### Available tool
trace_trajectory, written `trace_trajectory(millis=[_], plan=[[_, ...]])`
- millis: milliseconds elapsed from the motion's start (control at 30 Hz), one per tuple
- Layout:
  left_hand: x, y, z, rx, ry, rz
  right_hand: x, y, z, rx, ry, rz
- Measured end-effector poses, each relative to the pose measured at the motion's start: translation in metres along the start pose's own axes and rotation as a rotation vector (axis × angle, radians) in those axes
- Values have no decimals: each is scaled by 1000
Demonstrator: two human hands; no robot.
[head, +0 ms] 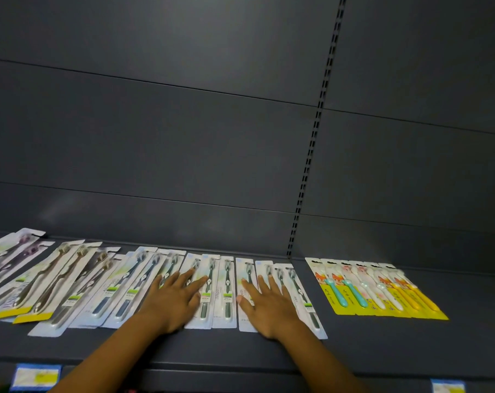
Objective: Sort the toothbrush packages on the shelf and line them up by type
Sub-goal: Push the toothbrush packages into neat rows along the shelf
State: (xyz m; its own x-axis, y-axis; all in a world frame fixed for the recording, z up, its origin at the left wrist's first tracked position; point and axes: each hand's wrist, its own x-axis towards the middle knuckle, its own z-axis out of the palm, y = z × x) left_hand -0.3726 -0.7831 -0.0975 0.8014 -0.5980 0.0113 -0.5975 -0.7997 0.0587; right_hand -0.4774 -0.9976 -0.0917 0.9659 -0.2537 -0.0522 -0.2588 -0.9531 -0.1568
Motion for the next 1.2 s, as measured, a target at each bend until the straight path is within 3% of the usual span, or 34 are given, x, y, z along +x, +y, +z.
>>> trace_trajectory(millis=[300, 467, 633, 1200], plan=[[-4, -1, -3, -45, 2, 21, 6, -19, 0, 103, -30, -7], [-7, -10, -1, -89, 78, 37, -2, 16, -16, 63, 118, 9], [-10, -10, 12, -104, 112, 26, -4, 39, 0, -8, 80, 125], [13, -32, 15, -85, 144, -38, 33, 10, -4, 115, 22, 58]])
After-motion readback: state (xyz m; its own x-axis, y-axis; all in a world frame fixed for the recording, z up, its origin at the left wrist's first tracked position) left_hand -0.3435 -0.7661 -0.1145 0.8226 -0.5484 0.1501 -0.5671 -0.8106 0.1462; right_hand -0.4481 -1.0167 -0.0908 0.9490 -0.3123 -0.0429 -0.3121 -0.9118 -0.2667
